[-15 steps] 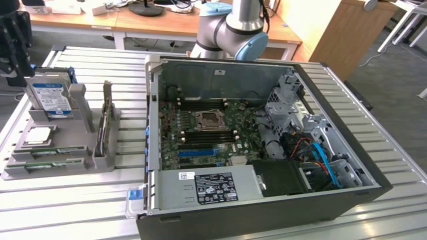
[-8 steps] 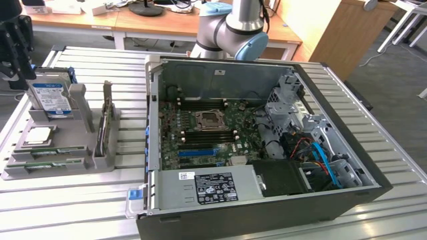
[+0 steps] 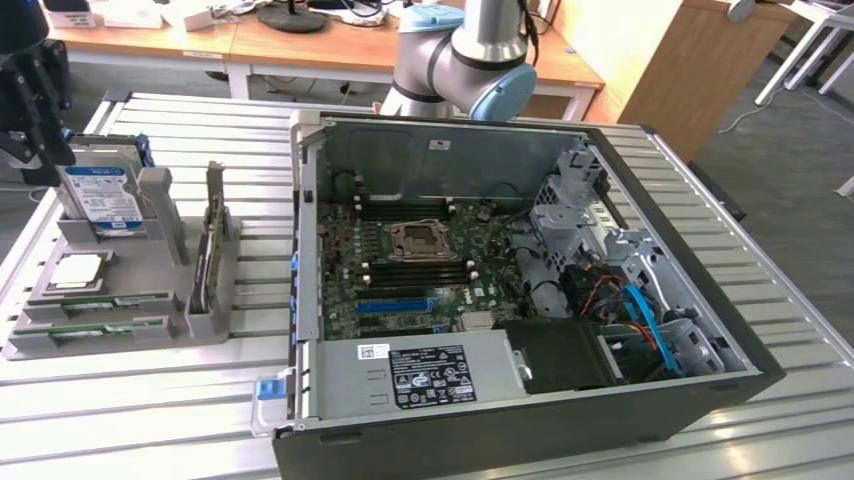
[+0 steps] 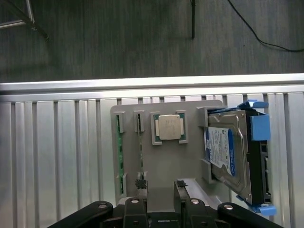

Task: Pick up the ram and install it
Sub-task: 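Pick up the ram and move it above insertion slot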

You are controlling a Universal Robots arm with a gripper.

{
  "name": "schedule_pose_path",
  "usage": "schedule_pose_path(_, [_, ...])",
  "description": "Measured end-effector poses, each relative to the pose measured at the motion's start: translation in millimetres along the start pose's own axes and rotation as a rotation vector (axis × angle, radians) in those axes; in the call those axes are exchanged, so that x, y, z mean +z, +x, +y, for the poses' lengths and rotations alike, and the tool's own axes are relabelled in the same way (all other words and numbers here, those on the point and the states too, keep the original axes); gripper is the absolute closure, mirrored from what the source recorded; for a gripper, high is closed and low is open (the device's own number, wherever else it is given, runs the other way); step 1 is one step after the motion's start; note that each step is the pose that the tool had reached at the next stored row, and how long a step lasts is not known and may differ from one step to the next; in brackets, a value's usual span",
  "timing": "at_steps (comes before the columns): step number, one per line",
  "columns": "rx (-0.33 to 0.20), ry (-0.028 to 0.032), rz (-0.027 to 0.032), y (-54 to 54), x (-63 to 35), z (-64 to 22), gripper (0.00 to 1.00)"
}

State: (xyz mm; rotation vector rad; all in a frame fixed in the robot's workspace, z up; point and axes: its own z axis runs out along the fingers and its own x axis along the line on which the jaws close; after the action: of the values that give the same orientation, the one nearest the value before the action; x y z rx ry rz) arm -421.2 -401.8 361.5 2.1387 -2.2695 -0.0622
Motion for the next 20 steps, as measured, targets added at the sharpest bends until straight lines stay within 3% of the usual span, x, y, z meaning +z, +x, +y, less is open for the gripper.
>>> schedule_pose_path(20, [0.000, 0.0001, -0.0001, 0.2, 19.8, -0.9, 0.64])
